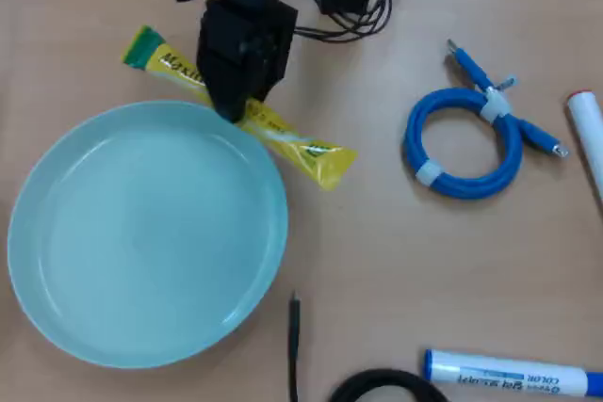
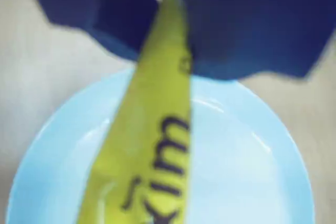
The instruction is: Pick up the yellow coffee stick, then put it in the green bowl
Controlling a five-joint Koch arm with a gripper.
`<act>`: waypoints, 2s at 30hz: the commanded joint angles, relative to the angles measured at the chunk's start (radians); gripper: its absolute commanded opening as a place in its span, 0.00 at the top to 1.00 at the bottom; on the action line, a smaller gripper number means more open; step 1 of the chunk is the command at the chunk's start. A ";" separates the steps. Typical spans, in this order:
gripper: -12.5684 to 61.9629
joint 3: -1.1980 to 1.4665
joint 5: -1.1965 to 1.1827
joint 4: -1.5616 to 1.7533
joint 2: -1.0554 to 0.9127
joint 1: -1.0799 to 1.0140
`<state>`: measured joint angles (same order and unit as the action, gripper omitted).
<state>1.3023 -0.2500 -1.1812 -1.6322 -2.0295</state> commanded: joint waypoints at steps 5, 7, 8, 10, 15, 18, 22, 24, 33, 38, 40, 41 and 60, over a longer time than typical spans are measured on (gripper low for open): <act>0.92 -0.057 0.009 0.129 0.063 -0.063; 0.91 -0.051 0.009 0.172 0.107 -0.066; 0.92 -0.051 0.009 0.186 0.129 -0.066; 0.92 -0.054 0.009 0.201 0.158 -0.067; 0.92 -0.075 0.008 0.204 0.166 -0.091; 0.92 -0.112 0.008 0.235 0.212 -0.095; 0.92 -0.167 0.008 0.267 0.310 -0.127; 0.92 -0.184 0.006 0.267 0.330 -0.129; 0.92 -0.207 0.002 0.388 0.477 -0.144; 0.92 -0.209 0.005 0.443 0.545 -0.144; 0.92 -0.209 0.002 0.462 0.557 -0.144; 0.92 -0.212 0.003 0.477 0.561 -0.143; 0.92 -0.179 -0.006 0.578 0.630 -0.135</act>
<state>1.1919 -0.2470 -0.6765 -0.9879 -2.1644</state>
